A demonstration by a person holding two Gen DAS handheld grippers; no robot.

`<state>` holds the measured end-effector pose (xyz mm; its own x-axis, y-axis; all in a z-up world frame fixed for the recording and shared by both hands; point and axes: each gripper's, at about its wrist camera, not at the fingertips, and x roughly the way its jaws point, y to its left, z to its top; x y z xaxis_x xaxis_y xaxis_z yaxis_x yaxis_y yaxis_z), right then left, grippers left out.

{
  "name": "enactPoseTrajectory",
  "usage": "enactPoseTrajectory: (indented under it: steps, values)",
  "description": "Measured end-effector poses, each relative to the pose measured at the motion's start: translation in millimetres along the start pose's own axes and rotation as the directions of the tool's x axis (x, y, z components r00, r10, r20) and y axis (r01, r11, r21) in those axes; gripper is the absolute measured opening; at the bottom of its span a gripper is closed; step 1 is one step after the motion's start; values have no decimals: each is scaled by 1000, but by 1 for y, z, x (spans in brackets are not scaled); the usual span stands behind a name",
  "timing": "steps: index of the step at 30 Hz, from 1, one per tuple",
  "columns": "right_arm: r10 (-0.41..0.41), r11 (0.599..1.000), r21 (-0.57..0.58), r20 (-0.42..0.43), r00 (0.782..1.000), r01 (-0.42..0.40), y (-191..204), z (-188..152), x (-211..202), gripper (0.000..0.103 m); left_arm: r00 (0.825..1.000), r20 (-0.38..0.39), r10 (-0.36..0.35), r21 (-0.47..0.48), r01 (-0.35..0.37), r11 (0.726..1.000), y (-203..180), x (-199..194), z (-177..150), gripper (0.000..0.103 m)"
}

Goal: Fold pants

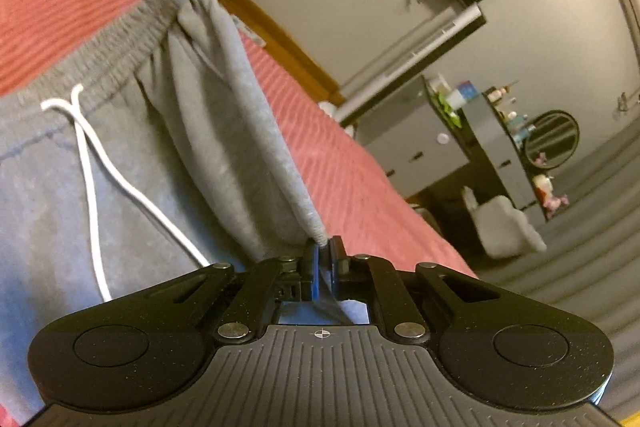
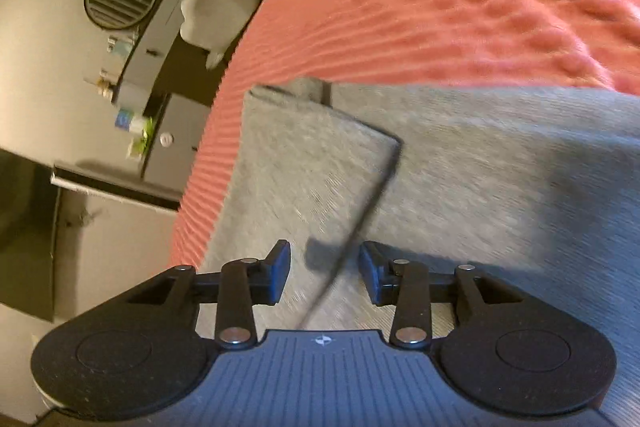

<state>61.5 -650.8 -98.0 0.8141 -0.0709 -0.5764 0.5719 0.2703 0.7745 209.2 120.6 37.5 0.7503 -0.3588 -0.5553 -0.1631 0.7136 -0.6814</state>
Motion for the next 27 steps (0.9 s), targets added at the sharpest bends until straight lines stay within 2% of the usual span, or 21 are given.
enactPoseTrajectory:
  steps: [2, 3, 4, 5, 9, 12, 13, 14, 16, 19, 22, 25, 27]
  values:
    - [-8, 1000, -19, 10, 1000, 8, 7, 4, 8, 38, 1000, 3, 8, 0, -8, 1000, 2, 4, 4, 6]
    - [-12, 1000, -27, 8, 1000, 13, 10, 5, 11, 34, 1000, 2, 10, -1, -10, 1000, 3, 8, 5, 6]
    - [-1, 999, -41, 10, 1000, 2, 13, 5, 13, 22, 1000, 2, 10, -3, -10, 1000, 5, 9, 4, 6]
    - [11, 999, -50, 8, 1000, -10, 10, 7, 13, 16, 1000, -1, 15, -8, -15, 1000, 9, 11, 3, 6]
    - [-1, 997, -81, -2, 1000, 1, 7, 2, 16, 15, 998, -34, 48, -22, -49, 999, 28, 20, 6, 6]
    - [9, 995, -100, 2, 1000, -9, 5, -1, 12, 15, 996, -29, 84, -37, -85, 996, 32, 26, 19, 26]
    - [9, 995, -103, 2, 1000, -9, 4, -2, 9, 13, 995, -21, 97, -42, -98, 994, 33, 27, 24, 43]
    - [7, 995, -104, -1, 1000, -7, 4, -1, 9, 13, 994, -7, 105, -47, -105, 993, 33, 27, 29, 57]
    - [6, 995, -99, -7, 1000, -7, 2, -1, 6, 11, 995, 27, 93, -56, -91, 994, 30, 28, 39, 62]
    - [4, 994, -113, -5, 1000, -4, 5, 0, 4, 8, 995, 28, 96, -32, -95, 995, 18, 42, 54, 67]
    - [7, 991, -135, 4, 1000, -6, 5, -2, -4, 6, 997, -12, 76, -19, -76, 997, 8, 64, 69, 69]
    - [22, 989, -146, 11, 1000, -20, 9, -2, -7, 6, 995, -32, 99, -29, -100, 995, 0, 91, 78, 69]
    - [25, 988, -155, 10, 1000, -24, 13, 0, -8, 6, 989, -80, 122, -14, -124, 992, 0, 113, 83, 69]
